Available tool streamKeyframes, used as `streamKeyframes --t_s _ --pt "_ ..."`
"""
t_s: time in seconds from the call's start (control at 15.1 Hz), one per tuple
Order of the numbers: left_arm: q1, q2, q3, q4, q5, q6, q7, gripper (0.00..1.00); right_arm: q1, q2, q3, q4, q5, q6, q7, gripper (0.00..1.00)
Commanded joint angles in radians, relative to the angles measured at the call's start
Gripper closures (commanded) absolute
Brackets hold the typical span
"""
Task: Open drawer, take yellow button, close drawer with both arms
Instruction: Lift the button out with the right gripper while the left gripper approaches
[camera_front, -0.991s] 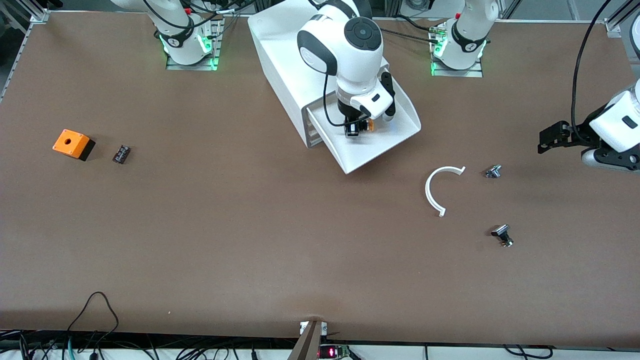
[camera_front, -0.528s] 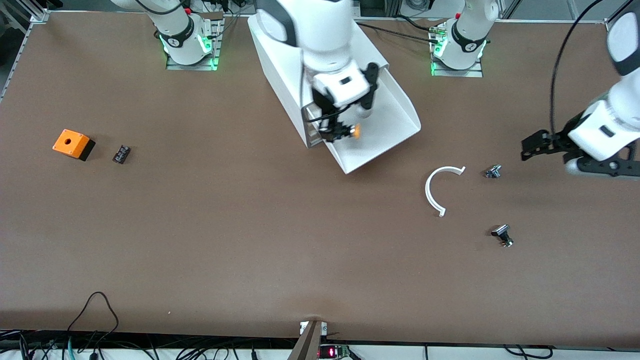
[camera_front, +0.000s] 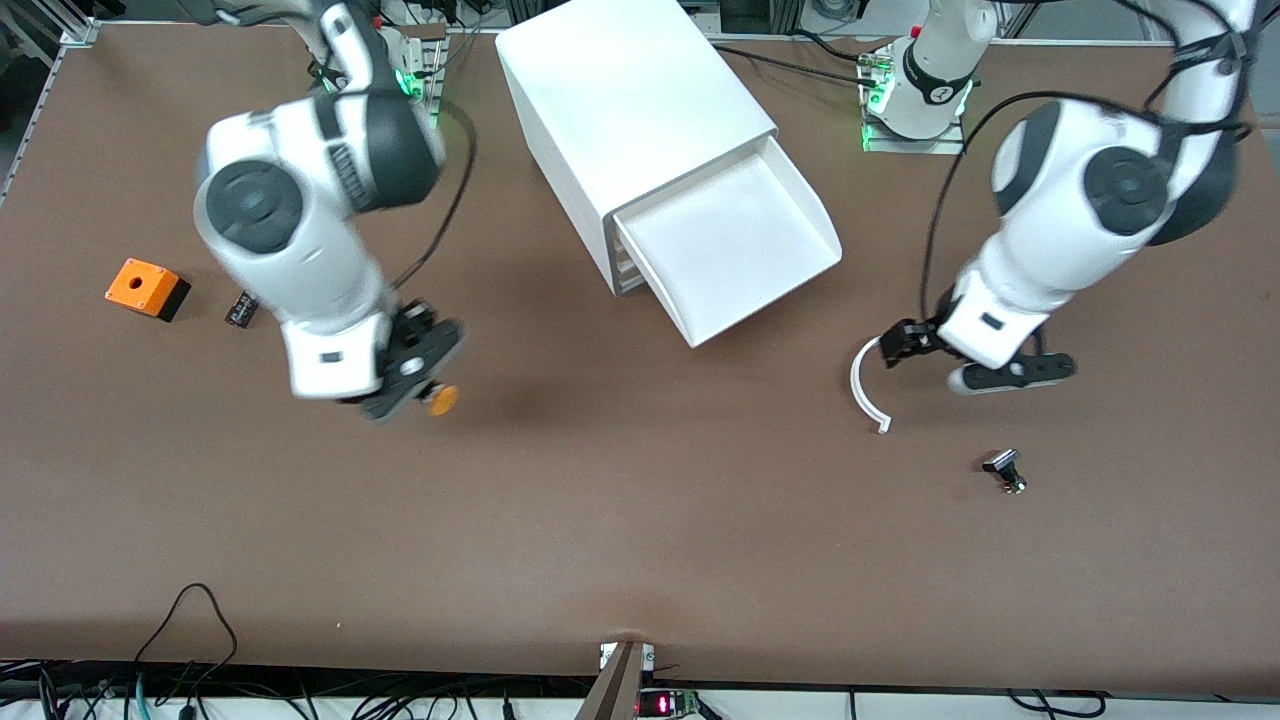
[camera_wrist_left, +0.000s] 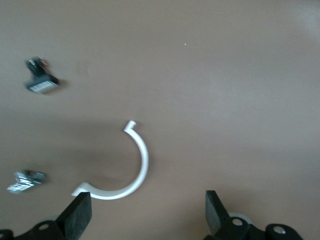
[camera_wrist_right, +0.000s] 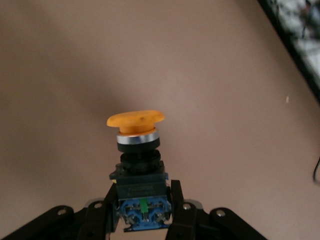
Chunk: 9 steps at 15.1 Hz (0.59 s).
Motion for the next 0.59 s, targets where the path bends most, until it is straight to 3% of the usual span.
streamKeyframes --t_s 0.0,0.2,0.4,0.53 --pt "-0.073 0.048 -0.002 -0.061 0.026 0.146 -0.221 0.0 -0.124 -0.074 0.024 -0.178 0.011 0.071 0.064 0.73" --pt "-0.132 0.042 -0.007 -0.186 0.028 0.278 -0.378 0.0 -0.171 -0.074 0.024 -0.261 0.01 0.114 0.26 0.73" --pt "-0.146 0.037 -0.071 -0.214 0.028 0.281 -0.513 0.0 -0.18 -0.075 0.024 -0.391 0.008 0.206 0.498 0.73" --pt "-0.146 0.021 -0.118 -0.227 0.026 0.269 -0.593 0.0 -0.197 -0.079 0.024 -0.523 0.008 0.336 0.533 0.73"
